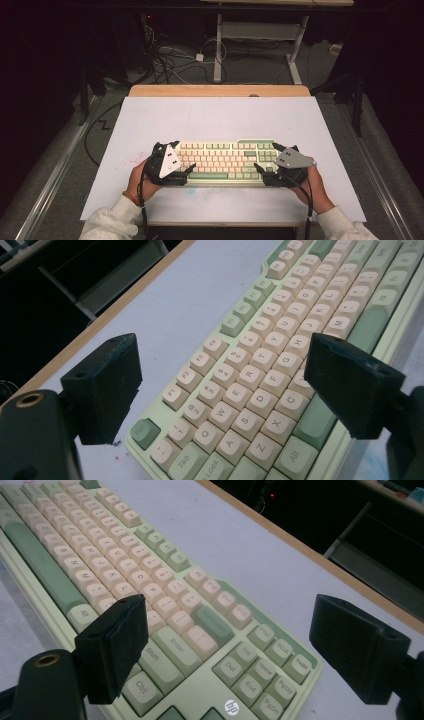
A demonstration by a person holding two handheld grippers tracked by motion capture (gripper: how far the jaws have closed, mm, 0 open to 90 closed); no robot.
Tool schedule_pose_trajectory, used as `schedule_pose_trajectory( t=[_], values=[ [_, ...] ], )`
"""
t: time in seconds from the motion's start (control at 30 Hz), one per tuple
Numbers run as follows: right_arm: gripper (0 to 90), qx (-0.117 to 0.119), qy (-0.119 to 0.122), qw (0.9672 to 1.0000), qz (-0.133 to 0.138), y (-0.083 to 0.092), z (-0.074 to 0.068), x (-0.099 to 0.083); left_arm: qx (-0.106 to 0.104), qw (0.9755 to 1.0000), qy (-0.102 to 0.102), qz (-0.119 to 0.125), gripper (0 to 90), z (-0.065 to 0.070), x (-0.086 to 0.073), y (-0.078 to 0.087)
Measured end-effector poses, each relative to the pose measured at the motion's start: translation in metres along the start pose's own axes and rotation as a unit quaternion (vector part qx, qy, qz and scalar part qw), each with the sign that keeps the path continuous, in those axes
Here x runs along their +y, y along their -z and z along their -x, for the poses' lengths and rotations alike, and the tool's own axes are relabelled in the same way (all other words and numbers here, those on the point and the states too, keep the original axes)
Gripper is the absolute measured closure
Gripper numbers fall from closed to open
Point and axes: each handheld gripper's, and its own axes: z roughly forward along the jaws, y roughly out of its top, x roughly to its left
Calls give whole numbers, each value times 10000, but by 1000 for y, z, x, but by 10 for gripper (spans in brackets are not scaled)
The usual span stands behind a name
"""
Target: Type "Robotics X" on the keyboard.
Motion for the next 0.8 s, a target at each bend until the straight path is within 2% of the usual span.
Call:
schedule_pose_trajectory(
  t=[0.07, 0.13, 0.8],
  values=[
    [162, -118, 83, 9999, -51, 1, 0, 0, 20, 10000, -34, -10, 145, 0, 0, 1],
    [162, -71, 72, 9999, -34, 4, 0, 0, 39, 10000, -41, -11, 145, 1, 0, 2],
    [163, -194, 85, 9998, -3, 17, 0, -6, 38, 9999, -154, 63, 145, 3, -6, 18]
  ],
)
